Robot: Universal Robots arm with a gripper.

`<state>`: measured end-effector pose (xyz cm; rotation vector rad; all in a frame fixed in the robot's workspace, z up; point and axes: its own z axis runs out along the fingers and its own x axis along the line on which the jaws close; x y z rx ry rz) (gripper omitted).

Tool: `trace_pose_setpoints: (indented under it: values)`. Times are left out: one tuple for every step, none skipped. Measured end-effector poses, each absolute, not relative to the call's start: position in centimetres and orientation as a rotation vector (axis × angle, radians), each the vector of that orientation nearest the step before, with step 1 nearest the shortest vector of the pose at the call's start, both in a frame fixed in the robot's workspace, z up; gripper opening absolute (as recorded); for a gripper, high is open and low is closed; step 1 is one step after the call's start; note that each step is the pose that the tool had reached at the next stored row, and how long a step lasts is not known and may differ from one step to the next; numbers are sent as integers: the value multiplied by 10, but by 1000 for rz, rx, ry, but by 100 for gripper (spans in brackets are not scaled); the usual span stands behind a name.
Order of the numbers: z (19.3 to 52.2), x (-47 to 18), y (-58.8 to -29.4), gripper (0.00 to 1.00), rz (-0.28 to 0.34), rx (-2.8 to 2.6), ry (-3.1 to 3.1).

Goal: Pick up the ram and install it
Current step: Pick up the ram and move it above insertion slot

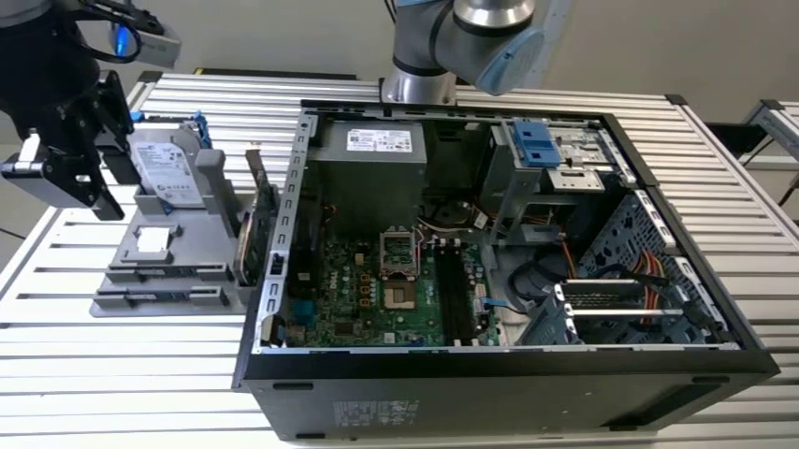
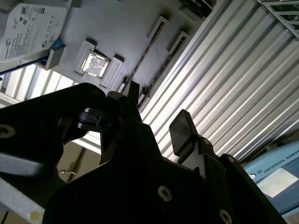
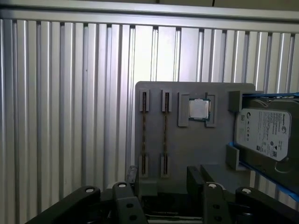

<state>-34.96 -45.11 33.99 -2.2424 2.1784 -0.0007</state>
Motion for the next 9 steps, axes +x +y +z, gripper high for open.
trace_pose_setpoints:
  values:
    - [339, -350, -451, 100, -1, -2242, 2178]
    - [339, -350, -451, 100, -1, -2243, 2179]
    - [339, -350, -451, 100, -1, -2243, 2179]
    - [338, -350, -451, 100, -1, -2243, 2179]
    - [338, -350, -451, 100, -1, -2243, 2179]
    - [338, -350, -451, 100, -1, -2243, 2179]
    - [337, -350, -451, 100, -2, -2243, 2179]
    - [337, -350, -451, 100, -2, -2243, 2179]
    - [336, -350, -451, 100, -2, -2243, 2179]
